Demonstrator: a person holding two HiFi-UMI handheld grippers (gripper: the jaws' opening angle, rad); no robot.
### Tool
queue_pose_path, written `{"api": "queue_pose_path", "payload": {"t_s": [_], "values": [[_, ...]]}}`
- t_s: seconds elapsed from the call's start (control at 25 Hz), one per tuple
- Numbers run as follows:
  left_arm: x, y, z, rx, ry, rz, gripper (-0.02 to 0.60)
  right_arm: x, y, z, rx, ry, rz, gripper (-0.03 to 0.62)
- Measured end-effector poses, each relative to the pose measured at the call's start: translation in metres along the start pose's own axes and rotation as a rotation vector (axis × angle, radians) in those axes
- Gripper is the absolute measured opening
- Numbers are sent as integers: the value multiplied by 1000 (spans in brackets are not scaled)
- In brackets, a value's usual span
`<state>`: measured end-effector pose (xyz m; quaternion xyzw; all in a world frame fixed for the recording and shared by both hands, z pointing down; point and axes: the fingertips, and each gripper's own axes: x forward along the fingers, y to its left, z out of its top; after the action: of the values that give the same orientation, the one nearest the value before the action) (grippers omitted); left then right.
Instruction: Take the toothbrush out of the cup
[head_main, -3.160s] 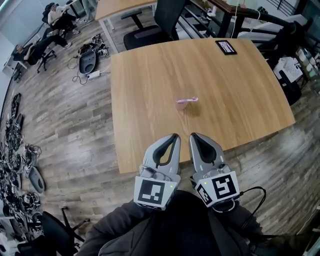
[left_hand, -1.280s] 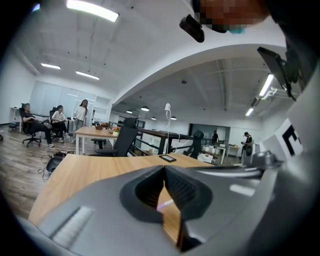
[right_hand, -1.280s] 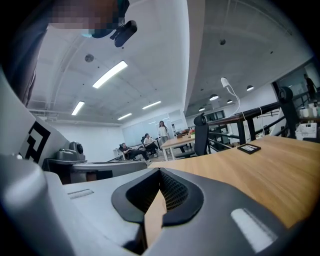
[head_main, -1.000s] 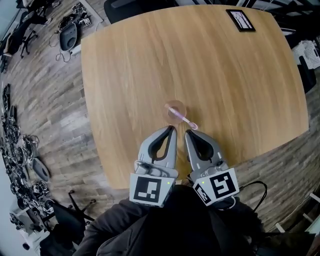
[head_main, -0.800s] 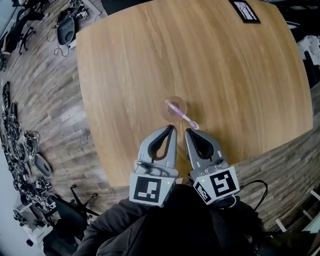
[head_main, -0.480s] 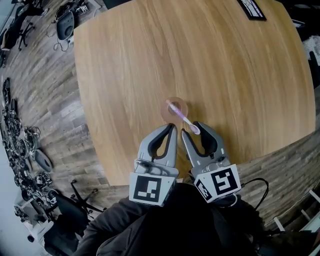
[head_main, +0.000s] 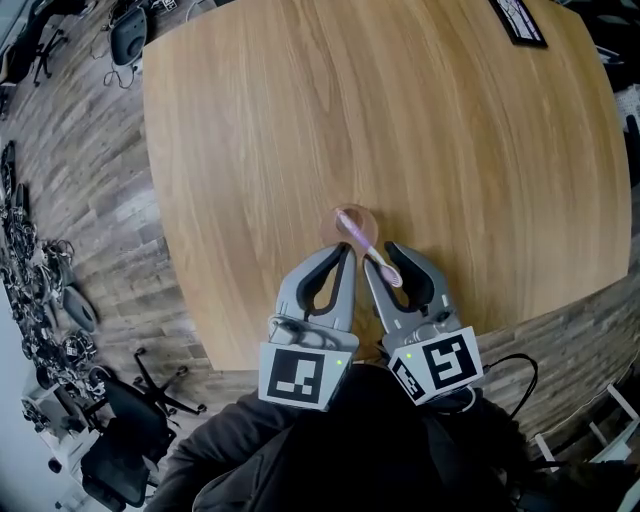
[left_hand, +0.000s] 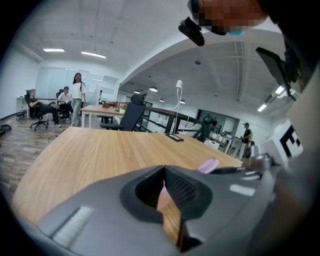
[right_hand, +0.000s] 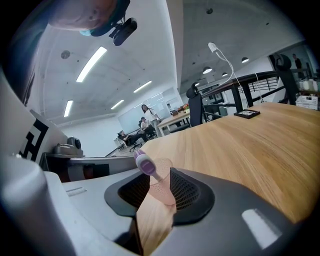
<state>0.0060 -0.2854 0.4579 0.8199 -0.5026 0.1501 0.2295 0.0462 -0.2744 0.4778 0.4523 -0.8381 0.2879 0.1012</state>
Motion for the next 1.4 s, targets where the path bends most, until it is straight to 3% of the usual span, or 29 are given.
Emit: {"api": "queue_pose_path", "payload": {"t_s": [0.4,1.04,1.4], "values": [[-5,4,-2,-4,-2,1,7,1,3,1,-10,-10,-21,30],[-25,2,12,12,-60,5,7,-10,18,19,-45,-75,-18,26],[-54,-3,35,47,-151,-8,7,-28,44,44,-115,-163,-23,26]]}}
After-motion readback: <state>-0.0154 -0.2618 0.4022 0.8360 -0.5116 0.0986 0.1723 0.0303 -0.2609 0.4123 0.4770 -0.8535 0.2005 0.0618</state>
